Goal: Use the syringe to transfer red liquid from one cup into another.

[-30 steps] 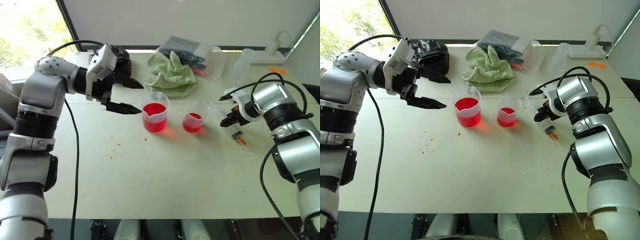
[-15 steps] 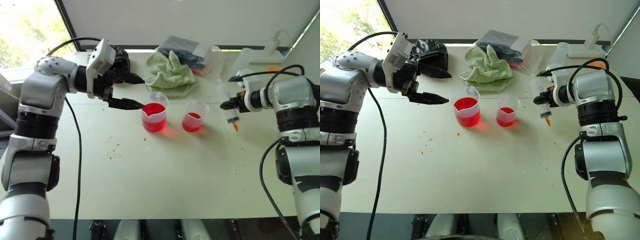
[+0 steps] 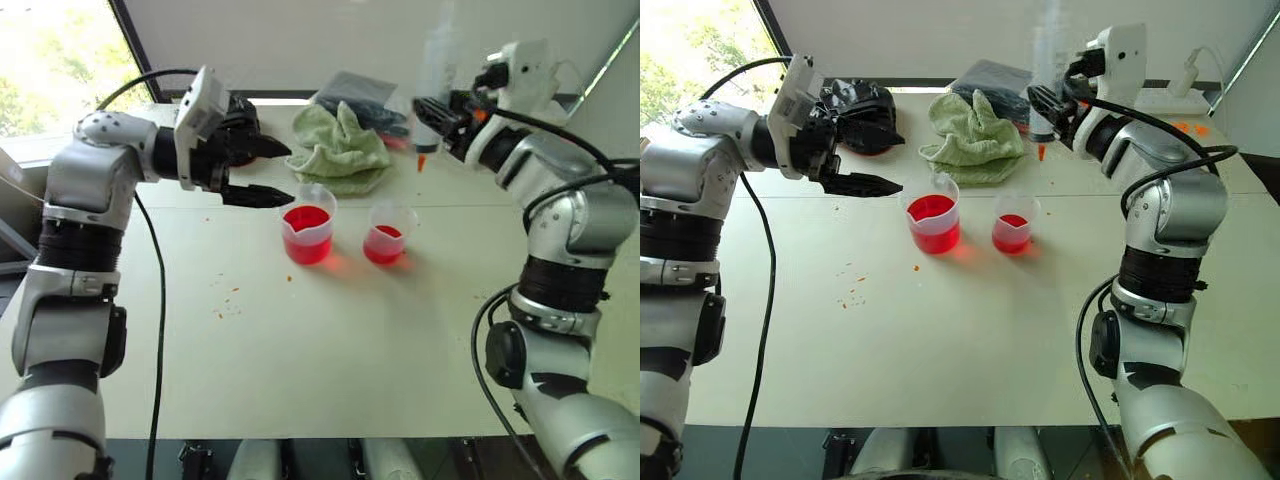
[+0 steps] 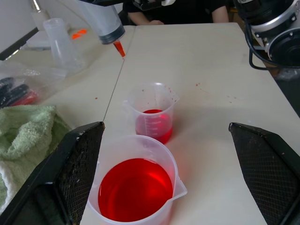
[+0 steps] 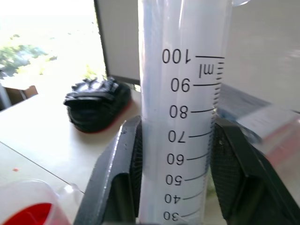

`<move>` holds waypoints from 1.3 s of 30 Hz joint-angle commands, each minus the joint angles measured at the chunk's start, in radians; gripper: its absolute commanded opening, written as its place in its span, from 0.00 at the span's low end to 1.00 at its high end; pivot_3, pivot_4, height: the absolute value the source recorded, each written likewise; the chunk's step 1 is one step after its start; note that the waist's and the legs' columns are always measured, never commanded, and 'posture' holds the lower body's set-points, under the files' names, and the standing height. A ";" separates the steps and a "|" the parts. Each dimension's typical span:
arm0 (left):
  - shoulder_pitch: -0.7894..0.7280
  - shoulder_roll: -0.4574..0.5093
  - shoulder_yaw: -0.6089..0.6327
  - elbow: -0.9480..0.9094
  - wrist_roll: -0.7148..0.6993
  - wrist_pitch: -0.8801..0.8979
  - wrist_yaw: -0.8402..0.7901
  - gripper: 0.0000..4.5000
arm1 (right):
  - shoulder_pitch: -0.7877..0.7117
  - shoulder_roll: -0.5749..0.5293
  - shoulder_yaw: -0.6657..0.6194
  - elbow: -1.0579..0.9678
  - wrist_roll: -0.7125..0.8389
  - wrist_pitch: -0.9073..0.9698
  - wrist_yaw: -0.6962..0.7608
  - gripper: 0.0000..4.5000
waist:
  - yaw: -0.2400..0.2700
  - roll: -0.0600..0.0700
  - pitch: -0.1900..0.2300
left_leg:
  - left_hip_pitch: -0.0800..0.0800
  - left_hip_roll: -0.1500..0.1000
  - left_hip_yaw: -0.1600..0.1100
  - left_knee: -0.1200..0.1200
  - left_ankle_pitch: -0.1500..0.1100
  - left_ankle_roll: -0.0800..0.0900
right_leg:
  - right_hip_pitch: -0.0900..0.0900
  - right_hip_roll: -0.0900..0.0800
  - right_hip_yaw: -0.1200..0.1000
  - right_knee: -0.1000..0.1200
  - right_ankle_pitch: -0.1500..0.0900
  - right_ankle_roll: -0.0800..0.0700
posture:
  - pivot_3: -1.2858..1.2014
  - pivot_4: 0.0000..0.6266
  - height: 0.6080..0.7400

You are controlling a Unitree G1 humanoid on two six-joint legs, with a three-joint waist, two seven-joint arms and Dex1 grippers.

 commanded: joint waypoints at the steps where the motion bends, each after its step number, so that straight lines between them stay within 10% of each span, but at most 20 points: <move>1: -0.040 0.029 0.043 0.004 -0.002 -0.011 -0.001 1.00 | -0.019 0.095 -0.002 -0.089 0.088 -0.069 -0.042 0.31 | -0.007 0.000 0.000 | 0.000 0.000 0.000 0.000 0.000 0.000 | 0.000 0.000 0.000 0.000 0.000 0.000 | 0.52 0.24 0.78; 19: -0.001 0.195 0.101 -0.023 -0.002 0.023 0.012 1.00 | 0.168 0.306 0.279 0.040 0.147 -0.412 0.069 0.31 | -0.022 0.000 0.000 | 0.000 0.000 -0.003 0.000 0.001 -0.001 | 0.000 0.001 -0.001 0.001 0.000 0.000 | 0.52 0.24 0.78; 39: -0.027 0.159 0.100 -0.033 -0.027 0.060 0.026 1.00 | 0.177 0.325 0.357 0.412 -0.039 -0.823 0.092 0.31 | -0.026 0.000 0.000 | 0.001 0.000 -0.003 0.000 0.001 -0.001 | 0.001 0.001 -0.002 0.001 0.000 0.000 | 0.52 0.24 0.78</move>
